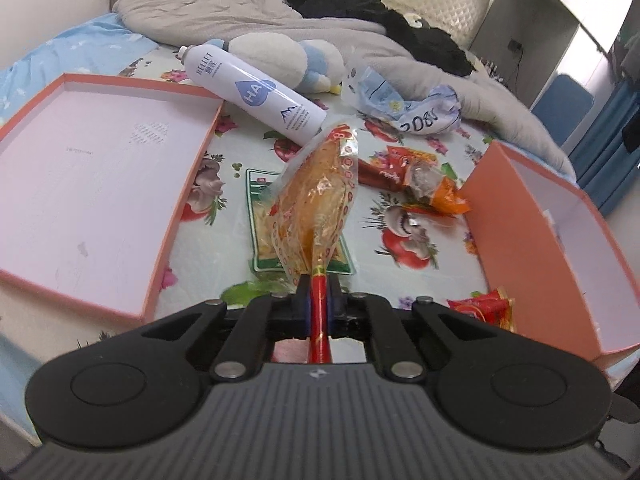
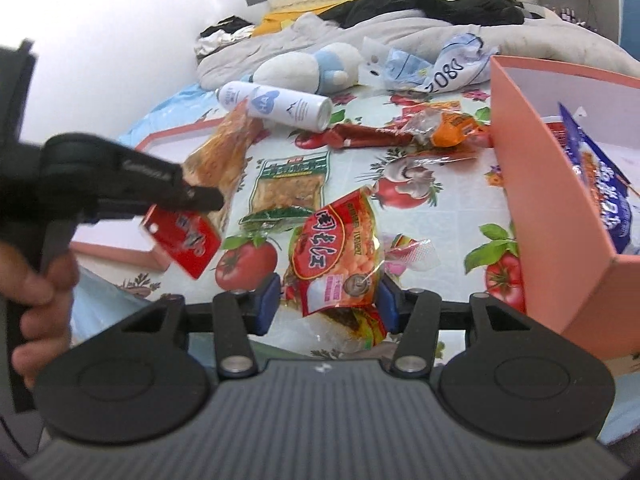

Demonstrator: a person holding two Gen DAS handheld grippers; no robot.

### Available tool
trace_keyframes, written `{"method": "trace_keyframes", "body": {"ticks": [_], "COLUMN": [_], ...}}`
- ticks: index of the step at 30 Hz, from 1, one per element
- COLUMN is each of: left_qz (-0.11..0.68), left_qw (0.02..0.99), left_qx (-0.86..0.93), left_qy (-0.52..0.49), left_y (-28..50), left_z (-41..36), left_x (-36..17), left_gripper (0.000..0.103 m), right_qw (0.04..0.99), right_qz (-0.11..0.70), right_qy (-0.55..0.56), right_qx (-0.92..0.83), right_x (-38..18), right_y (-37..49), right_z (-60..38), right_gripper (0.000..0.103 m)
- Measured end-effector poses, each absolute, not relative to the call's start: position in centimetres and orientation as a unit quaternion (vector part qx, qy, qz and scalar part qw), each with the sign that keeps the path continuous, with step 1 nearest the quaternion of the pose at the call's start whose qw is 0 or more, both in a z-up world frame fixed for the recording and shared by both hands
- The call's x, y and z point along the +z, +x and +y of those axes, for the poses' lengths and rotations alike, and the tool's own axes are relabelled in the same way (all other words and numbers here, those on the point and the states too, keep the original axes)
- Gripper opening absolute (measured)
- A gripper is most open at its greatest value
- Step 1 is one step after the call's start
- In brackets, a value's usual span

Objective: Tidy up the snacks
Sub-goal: 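Lift the pastry packet with left while right grasps the red snack packet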

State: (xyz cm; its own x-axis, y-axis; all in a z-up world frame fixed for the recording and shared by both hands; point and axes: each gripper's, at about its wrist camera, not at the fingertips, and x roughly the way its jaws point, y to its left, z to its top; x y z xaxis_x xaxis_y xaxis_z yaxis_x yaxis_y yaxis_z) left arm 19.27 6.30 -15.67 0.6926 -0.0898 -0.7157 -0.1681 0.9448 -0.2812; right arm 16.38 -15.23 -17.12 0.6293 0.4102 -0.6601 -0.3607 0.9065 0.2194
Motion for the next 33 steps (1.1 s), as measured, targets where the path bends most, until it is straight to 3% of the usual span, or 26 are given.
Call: {"method": "trace_keyframes", "body": {"ticks": [14, 33], "left_qz": [0.374, 0.328], "left_qw": [0.909, 0.928], "left_qx": [0.008, -0.037], "left_qy": [-0.183, -0.171], "left_y": [17.4, 17.9], "left_z": [4.4, 0.2], "left_x": [-12.6, -4.1], "left_gripper": [0.008, 0.008], "right_qw": [0.917, 0.940], "right_qz": [0.349, 0.283], "right_qy": [0.049, 0.073], "right_qx": [0.187, 0.174], "right_x": [-14.4, -6.5], "right_y": [16.7, 17.0], "right_z": [-17.5, -21.8], "right_gripper": [0.053, 0.053]}}
